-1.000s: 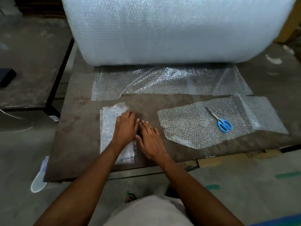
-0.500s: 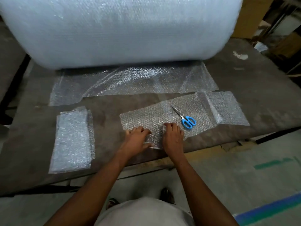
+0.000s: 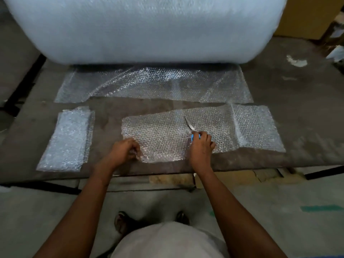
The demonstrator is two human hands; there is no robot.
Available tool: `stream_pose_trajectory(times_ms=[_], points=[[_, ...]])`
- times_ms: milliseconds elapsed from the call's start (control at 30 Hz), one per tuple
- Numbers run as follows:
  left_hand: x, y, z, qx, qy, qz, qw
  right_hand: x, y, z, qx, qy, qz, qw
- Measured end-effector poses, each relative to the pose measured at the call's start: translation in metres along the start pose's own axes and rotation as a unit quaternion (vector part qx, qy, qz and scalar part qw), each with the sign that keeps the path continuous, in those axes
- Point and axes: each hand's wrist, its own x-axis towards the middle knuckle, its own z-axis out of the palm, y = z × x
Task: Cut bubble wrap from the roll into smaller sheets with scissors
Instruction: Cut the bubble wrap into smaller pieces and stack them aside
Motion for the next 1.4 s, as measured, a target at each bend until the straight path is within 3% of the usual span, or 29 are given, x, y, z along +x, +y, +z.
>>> stream_pose_trajectory(times_ms=[100, 233, 300, 467, 600, 667, 700, 800, 833, 900, 967, 1100, 1233, 1400], points=[[-0.019, 0.006, -0.008, 0.031, 0.001, -0.045, 0.998, 0.002, 0.009, 0.005, 0.036, -0.021, 0.014, 0.999], [-0.045, 0.029, -0.024, 0.211, -0.042, -0.131, 0.968, 0.011, 0.013, -0.002, 0.107, -0.035, 0.038, 0.993], [-0.049, 0.036, -0.021, 0.226, -0.019, -0.162, 0.96, 0.02, 0.015, -0.007, 0.122, -0.046, 0.056, 0.99], [-0.037, 0.078, 0.015, 0.06, 0.091, -0.065, 0.992, 0.03, 0.016, -0.014, 0.152, -0.045, 0.075, 0.985], [-0.015, 0.114, 0.053, 0.022, 0.059, 0.03, 0.998, 0.018, 0.004, -0.025, 0.258, -0.085, 0.081, 0.959], [-0.007, 0.116, 0.065, 0.065, 0.036, 0.043, 0.996, 0.007, 0.0, -0.026, 0.363, -0.131, 0.088, 0.918], [-0.005, 0.116, 0.069, 0.09, 0.033, 0.044, 0.994, 0.0, -0.003, -0.028, 0.43, -0.168, 0.108, 0.88], [-0.002, 0.112, 0.074, 0.127, 0.045, 0.041, 0.99, -0.027, -0.014, -0.041, 0.624, -0.276, 0.205, 0.701], [-0.001, 0.11, 0.074, 0.129, 0.05, 0.045, 0.989, -0.037, -0.017, -0.045, 0.657, -0.292, 0.224, 0.658], [0.001, 0.106, 0.073, 0.128, 0.055, 0.046, 0.989, -0.053, -0.02, -0.043, 0.68, -0.297, 0.238, 0.627], [0.004, 0.102, 0.073, 0.138, 0.064, 0.058, 0.987, -0.066, -0.019, -0.037, 0.673, -0.283, 0.236, 0.641], [0.009, 0.104, 0.071, 0.167, 0.063, 0.069, 0.982, -0.084, -0.014, -0.032, 0.611, -0.261, 0.206, 0.719], [0.009, 0.105, 0.068, 0.188, 0.091, 0.045, 0.977, -0.1, -0.011, -0.037, 0.586, -0.262, 0.224, 0.734], [0.007, 0.102, 0.071, 0.051, 0.089, 0.071, 0.992, -0.122, -0.005, -0.036, 0.579, -0.293, 0.232, 0.724]])
